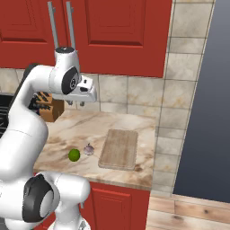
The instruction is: Open the cabinet. Place the bowl and condiment on the counter. Then place the lime and garlic on the cutting board.
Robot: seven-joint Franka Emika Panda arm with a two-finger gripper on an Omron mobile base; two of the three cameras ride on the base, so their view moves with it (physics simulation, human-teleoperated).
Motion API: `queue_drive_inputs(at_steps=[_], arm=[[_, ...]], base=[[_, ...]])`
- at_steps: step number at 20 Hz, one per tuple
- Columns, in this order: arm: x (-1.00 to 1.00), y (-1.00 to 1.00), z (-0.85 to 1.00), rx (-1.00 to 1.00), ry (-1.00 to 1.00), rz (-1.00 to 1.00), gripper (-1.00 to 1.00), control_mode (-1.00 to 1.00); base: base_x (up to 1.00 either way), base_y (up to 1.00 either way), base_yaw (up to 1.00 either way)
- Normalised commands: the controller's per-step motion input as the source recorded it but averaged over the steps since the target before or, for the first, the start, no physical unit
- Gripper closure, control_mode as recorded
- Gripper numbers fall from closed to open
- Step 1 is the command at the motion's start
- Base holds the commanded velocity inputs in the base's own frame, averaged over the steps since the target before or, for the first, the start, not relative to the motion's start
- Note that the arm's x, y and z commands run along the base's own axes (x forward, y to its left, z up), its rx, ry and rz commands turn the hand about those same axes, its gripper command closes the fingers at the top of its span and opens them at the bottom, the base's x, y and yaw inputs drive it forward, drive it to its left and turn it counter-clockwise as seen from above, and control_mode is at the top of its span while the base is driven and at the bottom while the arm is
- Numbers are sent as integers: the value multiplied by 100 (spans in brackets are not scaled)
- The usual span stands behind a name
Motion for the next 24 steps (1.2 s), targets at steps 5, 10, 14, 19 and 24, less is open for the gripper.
queue_drive_inputs(at_steps=[5,10,14,19,24], arm=[[-31,0,10,-1,-27,0,-100,-100],[-28,3,51,-8,-54,1,-100,-100],[1,0,64,0,-34,0,-100,-100],[34,6,72,0,-15,0,-100,-100],[18,4,75,0,-7,-5,-100,-100]], base=[[0,0,0],[0,0,0],[0,0,0],[0,0,0],[0,0,0]])
